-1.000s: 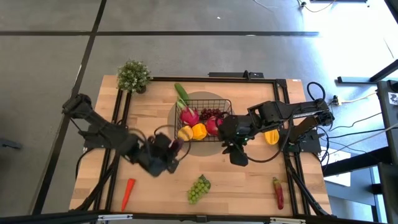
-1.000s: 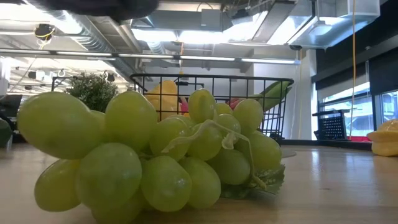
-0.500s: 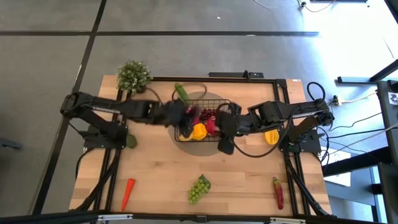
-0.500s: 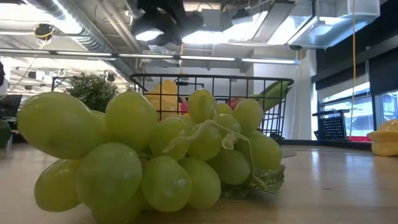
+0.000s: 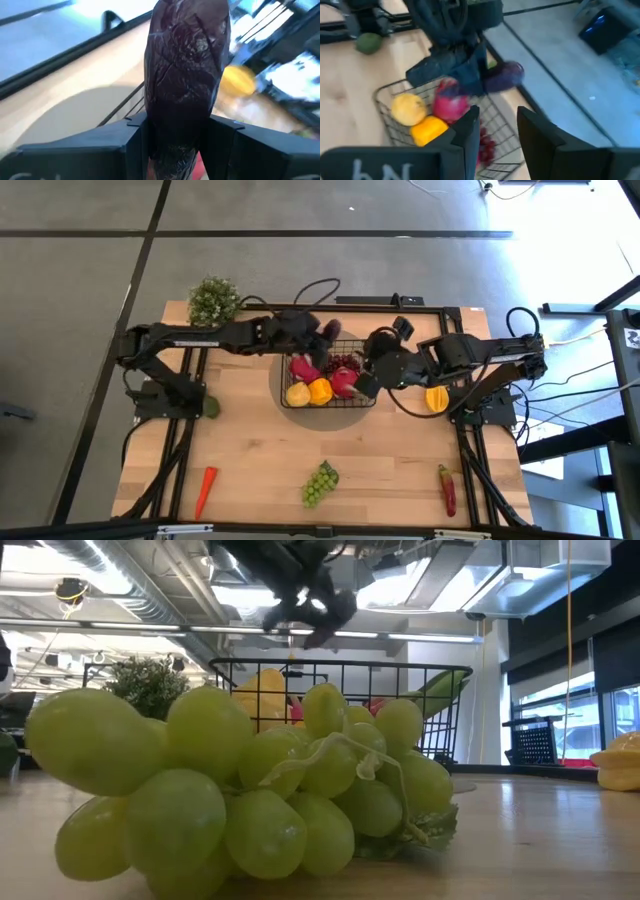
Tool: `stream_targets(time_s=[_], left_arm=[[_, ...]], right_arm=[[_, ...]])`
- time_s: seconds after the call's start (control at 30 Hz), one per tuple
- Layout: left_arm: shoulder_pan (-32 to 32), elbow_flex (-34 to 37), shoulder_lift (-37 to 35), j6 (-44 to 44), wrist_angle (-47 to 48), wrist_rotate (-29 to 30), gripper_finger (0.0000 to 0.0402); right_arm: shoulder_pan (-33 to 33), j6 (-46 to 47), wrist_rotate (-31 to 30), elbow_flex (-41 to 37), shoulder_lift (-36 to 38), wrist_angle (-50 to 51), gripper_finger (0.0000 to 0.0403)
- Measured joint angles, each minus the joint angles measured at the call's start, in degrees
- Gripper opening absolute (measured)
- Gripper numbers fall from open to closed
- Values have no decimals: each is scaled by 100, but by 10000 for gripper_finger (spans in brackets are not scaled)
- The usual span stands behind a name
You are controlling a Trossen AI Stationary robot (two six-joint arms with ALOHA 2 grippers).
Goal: Build produce basket
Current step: Put the purple eggplant into the black wire basket
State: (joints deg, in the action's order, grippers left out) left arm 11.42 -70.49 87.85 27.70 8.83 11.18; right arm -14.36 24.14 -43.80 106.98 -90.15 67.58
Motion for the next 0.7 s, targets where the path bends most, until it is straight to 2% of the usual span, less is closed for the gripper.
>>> stream_targets(time_s=[0.37, 0.7], left_arm=[[148, 3, 1061, 16, -1137, -180, 102], [224, 3, 1617, -280, -1142, -53, 102]], right_arm=[[297, -508, -21, 2, 127, 157, 122], [411, -883, 18, 2, 125, 154, 122]])
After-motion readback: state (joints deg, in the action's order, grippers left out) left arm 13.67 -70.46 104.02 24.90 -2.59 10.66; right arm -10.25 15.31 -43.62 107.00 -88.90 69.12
